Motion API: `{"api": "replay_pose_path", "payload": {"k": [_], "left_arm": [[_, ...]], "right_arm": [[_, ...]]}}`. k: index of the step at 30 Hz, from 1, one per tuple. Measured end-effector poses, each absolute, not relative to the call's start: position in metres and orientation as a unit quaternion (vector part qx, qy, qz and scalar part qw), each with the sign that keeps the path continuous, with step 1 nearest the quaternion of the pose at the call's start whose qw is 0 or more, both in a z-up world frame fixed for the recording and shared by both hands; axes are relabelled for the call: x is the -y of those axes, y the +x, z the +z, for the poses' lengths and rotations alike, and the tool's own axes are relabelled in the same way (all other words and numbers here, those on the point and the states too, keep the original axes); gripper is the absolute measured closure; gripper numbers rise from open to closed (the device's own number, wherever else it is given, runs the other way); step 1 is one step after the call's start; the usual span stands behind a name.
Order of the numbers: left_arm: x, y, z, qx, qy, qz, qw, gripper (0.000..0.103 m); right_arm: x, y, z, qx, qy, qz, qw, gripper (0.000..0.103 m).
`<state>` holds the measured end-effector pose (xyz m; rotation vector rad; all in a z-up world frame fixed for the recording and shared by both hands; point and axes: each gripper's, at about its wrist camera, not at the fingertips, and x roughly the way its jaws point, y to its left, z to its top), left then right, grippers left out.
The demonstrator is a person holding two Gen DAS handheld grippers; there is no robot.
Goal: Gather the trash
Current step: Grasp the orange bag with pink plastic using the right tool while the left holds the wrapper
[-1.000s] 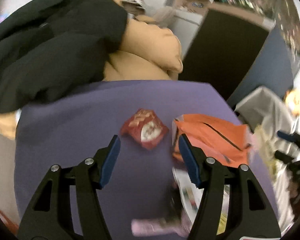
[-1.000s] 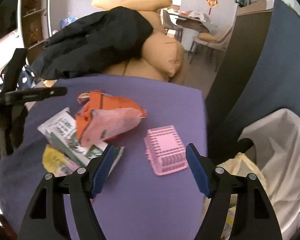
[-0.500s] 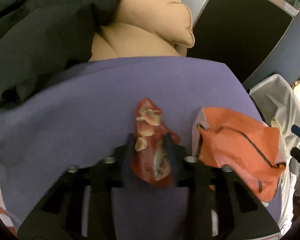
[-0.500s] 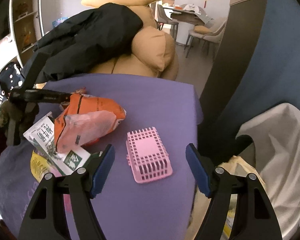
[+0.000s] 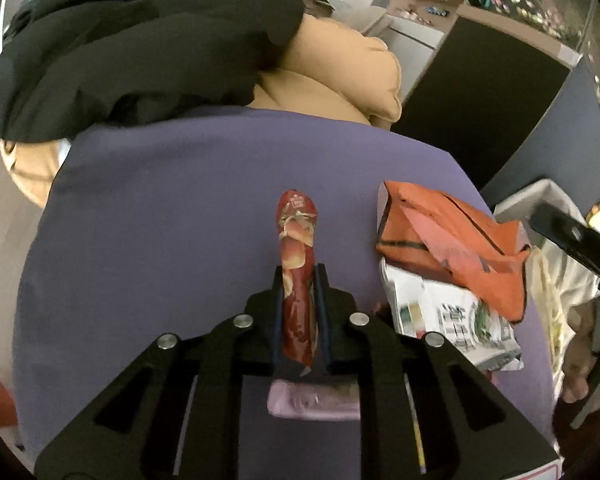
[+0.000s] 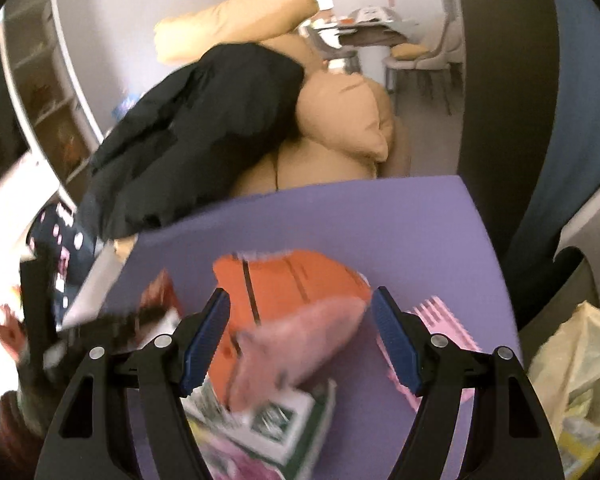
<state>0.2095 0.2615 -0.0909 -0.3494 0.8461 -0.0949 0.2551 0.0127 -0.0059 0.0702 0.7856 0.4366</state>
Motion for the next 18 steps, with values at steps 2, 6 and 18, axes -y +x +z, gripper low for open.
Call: {"api": "replay_pose_path", "payload": {"k": [2,6,18], "left_arm": [[-0.263,0.201,-0.09,-0.401,-0.18,-0.043,0.897,0.09],[-0.265,0.184,-0.085,-0.393,-0.196,-0.045,0.897,0.09],[-0.254,0.14,-0.069,-0.372,-0.228,-0.044,0.899,0.089]], "right_arm": [[-0.019,0.256,-0.01,-0.381,0.024,0.191,0.904,0.034],[-0.019,0.252,-0.028,-0.405,0.037,0.18,0.896,0.034],[0.001,0.235,-0.016,-0.398,0.077,0.261,0.876,0.07]]}}
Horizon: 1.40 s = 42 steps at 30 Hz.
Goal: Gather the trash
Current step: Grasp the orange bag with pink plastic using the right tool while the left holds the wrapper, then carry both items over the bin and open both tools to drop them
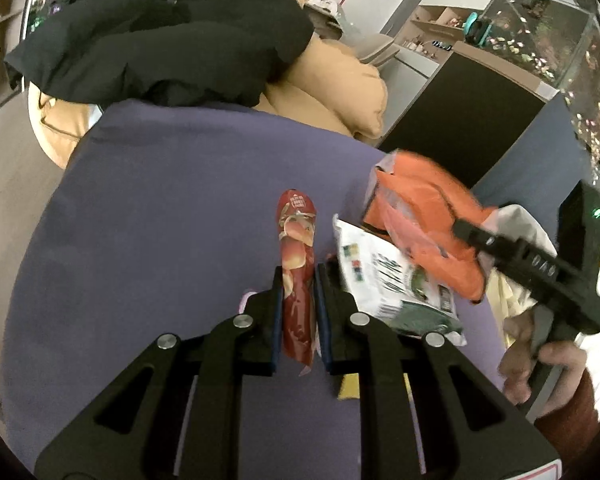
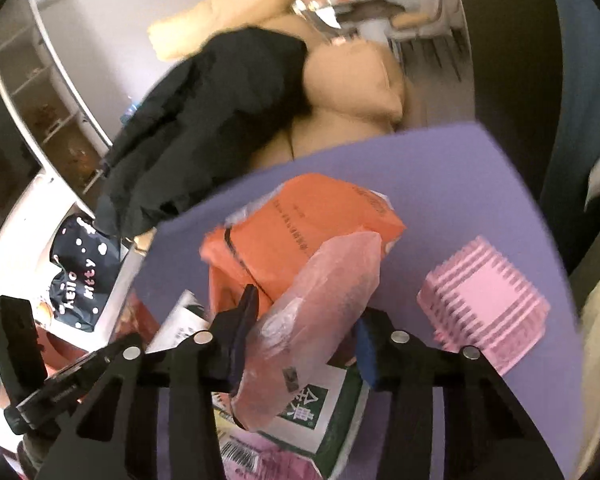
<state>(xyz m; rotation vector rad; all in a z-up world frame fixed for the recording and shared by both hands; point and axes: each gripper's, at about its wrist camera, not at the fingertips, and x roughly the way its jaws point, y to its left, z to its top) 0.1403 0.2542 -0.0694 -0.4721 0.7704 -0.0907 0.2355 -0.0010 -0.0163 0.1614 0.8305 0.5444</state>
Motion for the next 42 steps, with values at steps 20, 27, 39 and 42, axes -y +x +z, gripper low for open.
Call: {"api": "replay_pose_path", "payload": {"k": [20,27,39,42], "left_arm": [[-0.157,0.126,0.006,-0.349,-0.171,-0.101,0.916,0.089],[-0.107,0.142,0.019,-0.355,-0.153,-0.144,0.911,0.089],[-0.018,0.169,0.021,-0.375,-0.138,-0.226,0.888,0.089],[0.006,0.174,0.013,-0.384,-0.137,-0.244,0.88,0.089]], "right_arm": [[0.099,0.177,0.08,-0.301,0.008,0.257,0.918,0.072],[0.158,0.168,0.083,-0.295,-0.004,0.217,0.93,0.072],[0.243,0.15,0.083,-0.264,0.01,0.155,0.952,0.072],[0.265,0.149,0.079,-0.264,0.026,0.146,0.953,0.072]]}}
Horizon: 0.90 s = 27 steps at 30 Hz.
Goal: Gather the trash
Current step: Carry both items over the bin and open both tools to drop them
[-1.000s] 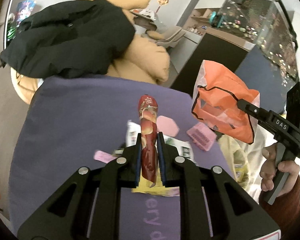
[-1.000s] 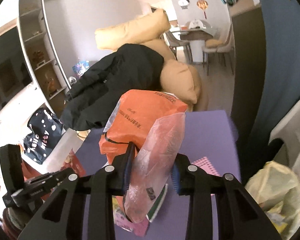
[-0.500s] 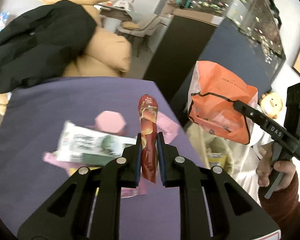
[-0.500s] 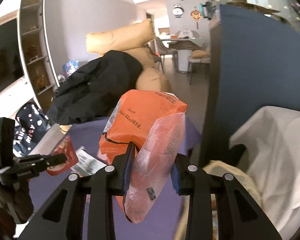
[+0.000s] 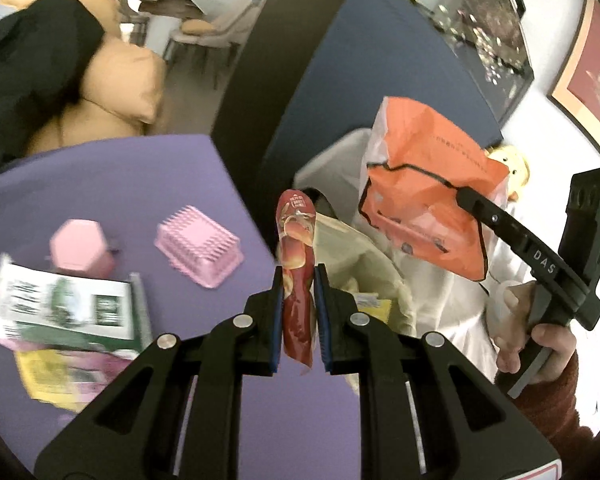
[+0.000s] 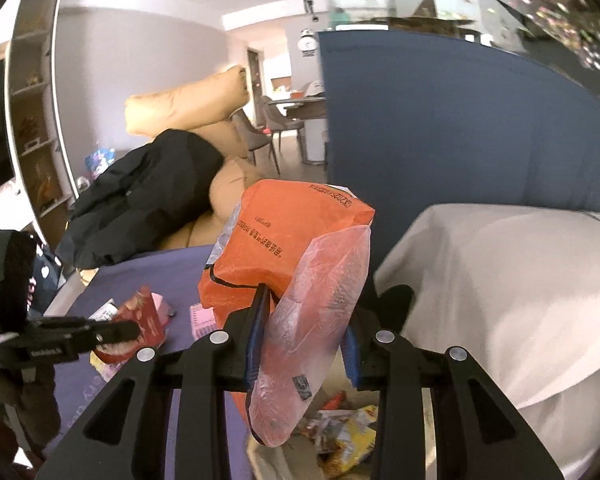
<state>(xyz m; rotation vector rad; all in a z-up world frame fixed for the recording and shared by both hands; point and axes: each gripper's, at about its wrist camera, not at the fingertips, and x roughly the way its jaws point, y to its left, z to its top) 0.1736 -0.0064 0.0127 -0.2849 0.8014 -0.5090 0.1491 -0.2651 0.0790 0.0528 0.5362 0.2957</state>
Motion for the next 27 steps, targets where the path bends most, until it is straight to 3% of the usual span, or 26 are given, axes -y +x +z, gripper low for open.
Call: {"api": "replay_pose_path", "payload": {"k": [19,22,24,27], "left_arm": [[0.134,0.202,-0.039,-0.461,-0.069,-0.315,0.827,0.089],[0.137,0.204,-0.045,-0.466,-0.074,-0.321,0.821,0.079],[0.136,0.205,-0.048,-0.465,-0.087,-0.318,0.821,0.065],[0.127,0.206,-0.046,-0.456,-0.098,-0.308,0.829,0.054]], "right_arm": [[0.347,0.143,0.049,-0.272,0.07,0.085,0.956,0.072],[0.349,0.143,0.046,-0.274,0.067,0.084,0.956,0.072],[0.349,0.144,0.044,-0.275,0.069,0.085,0.955,0.072],[0.344,0.146,0.043,-0.277,0.069,0.087,0.954,0.072]]}}
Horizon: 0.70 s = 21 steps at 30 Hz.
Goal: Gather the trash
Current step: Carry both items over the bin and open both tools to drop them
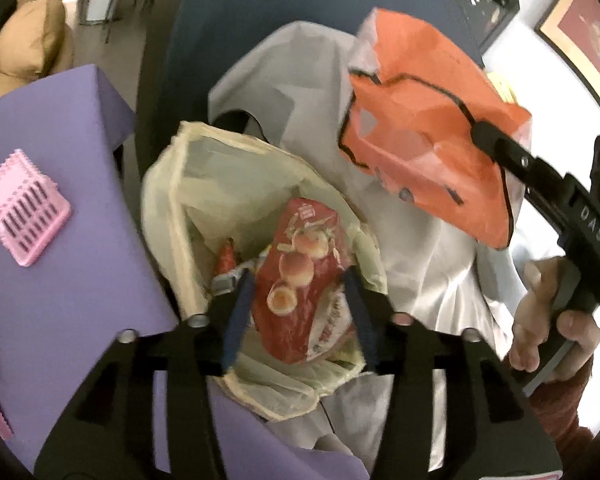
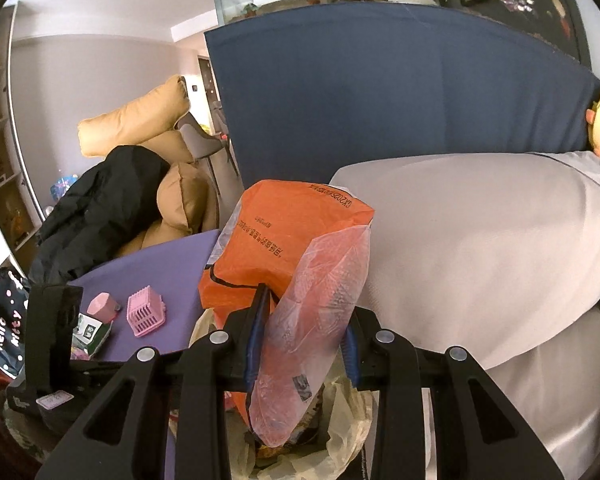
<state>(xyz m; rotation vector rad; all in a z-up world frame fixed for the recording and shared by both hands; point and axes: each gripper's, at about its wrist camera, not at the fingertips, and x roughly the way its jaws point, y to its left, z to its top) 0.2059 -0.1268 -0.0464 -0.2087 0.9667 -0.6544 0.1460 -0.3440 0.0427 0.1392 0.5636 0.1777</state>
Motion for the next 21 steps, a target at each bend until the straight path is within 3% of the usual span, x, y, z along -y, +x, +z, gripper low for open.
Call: {"api": "replay_pose_path", "payload": {"k": [11,21], "left_arm": [[0.076,0.197,-0.032,-0.433,-0.124,-0.27,0.851,0.05],[0.024,0.161,-0.012,-0.389,-0.094,-0.22,0.889,0.045]], "right_arm": [[0.319,0.142,0.03,-0.297,0.043,0.101,0.949,0.072],[0.285,0.148,-0.029,-0.356,-0.009,0.096,0.929,0.072]]}}
